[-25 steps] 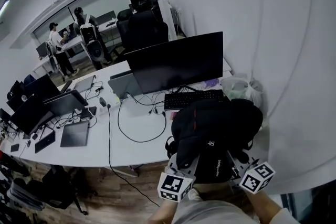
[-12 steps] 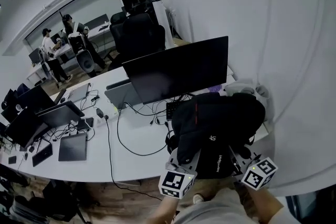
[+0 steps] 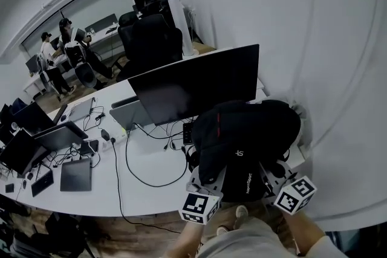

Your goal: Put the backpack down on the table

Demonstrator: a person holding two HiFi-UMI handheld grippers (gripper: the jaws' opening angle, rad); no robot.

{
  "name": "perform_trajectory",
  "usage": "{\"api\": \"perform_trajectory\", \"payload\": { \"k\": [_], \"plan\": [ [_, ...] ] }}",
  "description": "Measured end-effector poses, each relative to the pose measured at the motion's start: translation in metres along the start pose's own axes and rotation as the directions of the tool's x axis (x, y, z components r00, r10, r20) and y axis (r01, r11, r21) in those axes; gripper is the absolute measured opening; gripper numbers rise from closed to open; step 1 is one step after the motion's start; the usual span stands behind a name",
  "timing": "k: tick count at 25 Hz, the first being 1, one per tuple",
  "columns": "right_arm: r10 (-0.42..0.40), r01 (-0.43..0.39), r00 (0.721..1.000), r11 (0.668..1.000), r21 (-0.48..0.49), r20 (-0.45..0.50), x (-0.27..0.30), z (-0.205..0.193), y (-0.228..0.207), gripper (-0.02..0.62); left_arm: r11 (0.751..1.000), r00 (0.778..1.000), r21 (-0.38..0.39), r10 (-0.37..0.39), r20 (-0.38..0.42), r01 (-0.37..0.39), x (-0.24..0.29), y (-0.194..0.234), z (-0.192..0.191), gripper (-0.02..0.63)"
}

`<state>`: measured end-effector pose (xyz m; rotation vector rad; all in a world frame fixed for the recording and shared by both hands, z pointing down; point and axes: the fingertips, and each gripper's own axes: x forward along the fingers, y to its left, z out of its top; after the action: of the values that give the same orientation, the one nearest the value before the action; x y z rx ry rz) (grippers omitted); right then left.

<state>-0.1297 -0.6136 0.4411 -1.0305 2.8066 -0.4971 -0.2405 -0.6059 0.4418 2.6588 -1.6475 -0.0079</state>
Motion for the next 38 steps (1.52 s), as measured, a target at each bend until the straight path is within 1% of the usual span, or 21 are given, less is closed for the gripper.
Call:
{"api": "perform_trajectory", "payload": {
  "k": [11, 15, 22, 26, 32, 35, 38],
  "plan": [
    [0.012, -0.012, 1.000, 0.999, -0.030, 0.002, 0.046, 0.013, -0.061, 0.023, 0.998, 0.998, -0.013, 0.054, 0.019, -0.054, 0.064, 0.027, -0.009, 0.060],
    [0.008, -0.007, 1.000, 0.999, -0.034, 0.005, 0.065, 0.015, -0.080, 0.023, 0.997, 0.996, -0.008, 0.080, 0.024, -0.080, 0.085, 0.041, -0.013, 0.061],
    [-0.013, 0.014, 1.000, 0.998, -0.057, 0.025, 0.090, 0.017, -0.109, 0.023, 0.996, 0.996, 0.017, 0.087, 0.020, -0.087, 0.119, 0.058, -0.022, 0.061],
    [-0.048, 0.049, 0.999, 0.997, -0.054, 0.022, 0.100, 0.007, -0.128, 0.023, 0.996, 0.996, 0.009, 0.088, -0.015, -0.088, 0.135, 0.063, -0.038, 0.061],
    [-0.051, 0.052, 0.998, 0.997, -0.065, 0.027, 0.113, -0.003, -0.141, 0.023, 0.996, 0.996, 0.022, 0.086, -0.016, -0.086, 0.151, 0.075, -0.056, 0.061],
    [-0.056, 0.057, 0.998, 0.996, -0.075, 0.018, 0.119, -0.013, -0.142, 0.025, 0.996, 0.996, -0.005, 0.091, -0.024, -0.091, 0.152, 0.084, -0.072, 0.061],
    [-0.052, 0.055, 0.998, 0.995, -0.082, 0.035, 0.122, -0.021, -0.143, 0.041, 0.995, 0.996, -0.020, 0.093, -0.014, -0.093, 0.148, 0.087, -0.080, 0.061]
  ]
}}
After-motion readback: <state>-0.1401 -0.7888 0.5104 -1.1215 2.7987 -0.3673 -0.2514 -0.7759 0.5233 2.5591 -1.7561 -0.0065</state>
